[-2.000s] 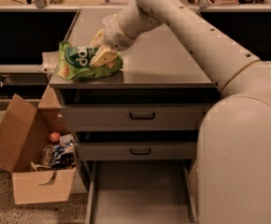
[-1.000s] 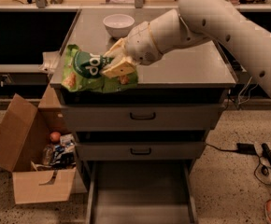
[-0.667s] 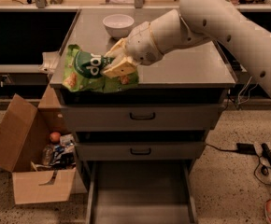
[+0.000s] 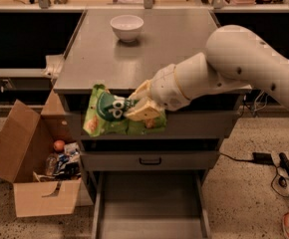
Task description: Place green rice chip bag into bottom drawer
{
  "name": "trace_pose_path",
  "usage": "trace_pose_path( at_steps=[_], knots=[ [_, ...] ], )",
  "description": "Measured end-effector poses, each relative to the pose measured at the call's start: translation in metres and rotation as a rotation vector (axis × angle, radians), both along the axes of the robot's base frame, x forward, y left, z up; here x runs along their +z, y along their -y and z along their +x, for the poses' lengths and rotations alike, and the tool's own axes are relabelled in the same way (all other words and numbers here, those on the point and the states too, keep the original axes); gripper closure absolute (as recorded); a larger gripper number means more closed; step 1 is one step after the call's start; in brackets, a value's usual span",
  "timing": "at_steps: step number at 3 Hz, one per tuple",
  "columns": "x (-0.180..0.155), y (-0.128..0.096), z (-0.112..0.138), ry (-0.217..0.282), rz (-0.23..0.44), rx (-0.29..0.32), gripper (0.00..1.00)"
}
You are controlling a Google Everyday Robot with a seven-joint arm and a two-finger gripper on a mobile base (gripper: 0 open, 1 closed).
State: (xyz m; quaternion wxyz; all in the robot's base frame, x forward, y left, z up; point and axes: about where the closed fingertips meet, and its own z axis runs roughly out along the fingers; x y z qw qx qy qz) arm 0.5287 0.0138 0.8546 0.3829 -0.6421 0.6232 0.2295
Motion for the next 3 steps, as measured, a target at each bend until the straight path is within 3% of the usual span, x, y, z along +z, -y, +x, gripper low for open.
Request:
trace_pose_path(
  at_steps=[1,3],
  knots=[
    [-0.057,0.024,-0.050,-0.118,-0.073,-0.066,1.00],
    [-0.086,0.022,-0.068,-0.171,-0.101,-0.051,1.00]
  ],
)
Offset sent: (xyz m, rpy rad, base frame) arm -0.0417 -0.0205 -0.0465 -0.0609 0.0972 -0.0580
